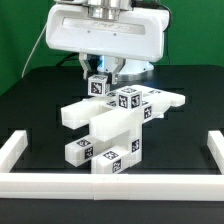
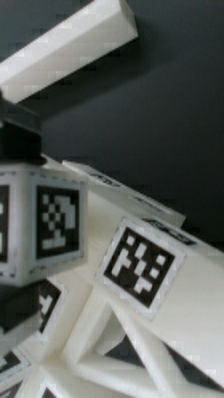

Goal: Assemble chair

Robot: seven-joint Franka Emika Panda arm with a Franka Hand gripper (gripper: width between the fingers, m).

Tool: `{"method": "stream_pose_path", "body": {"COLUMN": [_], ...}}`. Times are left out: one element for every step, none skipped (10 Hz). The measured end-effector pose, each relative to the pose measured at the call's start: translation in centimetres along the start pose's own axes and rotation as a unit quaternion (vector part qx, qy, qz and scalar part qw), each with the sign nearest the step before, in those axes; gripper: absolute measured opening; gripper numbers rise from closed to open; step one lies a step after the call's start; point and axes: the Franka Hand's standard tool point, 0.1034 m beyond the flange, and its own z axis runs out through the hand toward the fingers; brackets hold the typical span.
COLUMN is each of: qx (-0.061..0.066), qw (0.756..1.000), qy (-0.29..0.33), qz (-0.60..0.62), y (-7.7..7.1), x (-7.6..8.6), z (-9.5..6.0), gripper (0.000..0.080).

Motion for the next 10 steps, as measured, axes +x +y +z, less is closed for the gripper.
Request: {"method": "stream_pose_path", "body": {"qx": [-0.003,-0.004,-0.004,-0.004,-0.004,-0.004,-0.004,-0.004,-0.004,-0.004], "qw": [1.0,1.0,1.0,1.0,1.0,1.0,1.0,1.0,1.0,1.0], "qy": [0.002,0.005,0.006,0.006,0.006,0.006,0.006,0.006,0.006,0.006], "qz": [-0.003,-0.003,-0.003,-0.003,-0.004,-0.004,-0.004,-0.004,-0.004,-0.004], "y": [-0.06,-0.08,-0.07,-0.07,-0.07,-0.06,-0.06,-0.06,-0.06,-0.06], "x": [-0.07,0.03,0.06,0.05,0.05,0.05,0.04,0.04,0.04,0.04], "z": [0.28,0.28,0.28,0.29,0.3,0.3,0.3,0.3,0.31,0.31], "gripper": [0.0284,0.0284,0.0284,0.0284,0.0373,0.0511,0.0607,0.0607,0.0641,0.0641]}}
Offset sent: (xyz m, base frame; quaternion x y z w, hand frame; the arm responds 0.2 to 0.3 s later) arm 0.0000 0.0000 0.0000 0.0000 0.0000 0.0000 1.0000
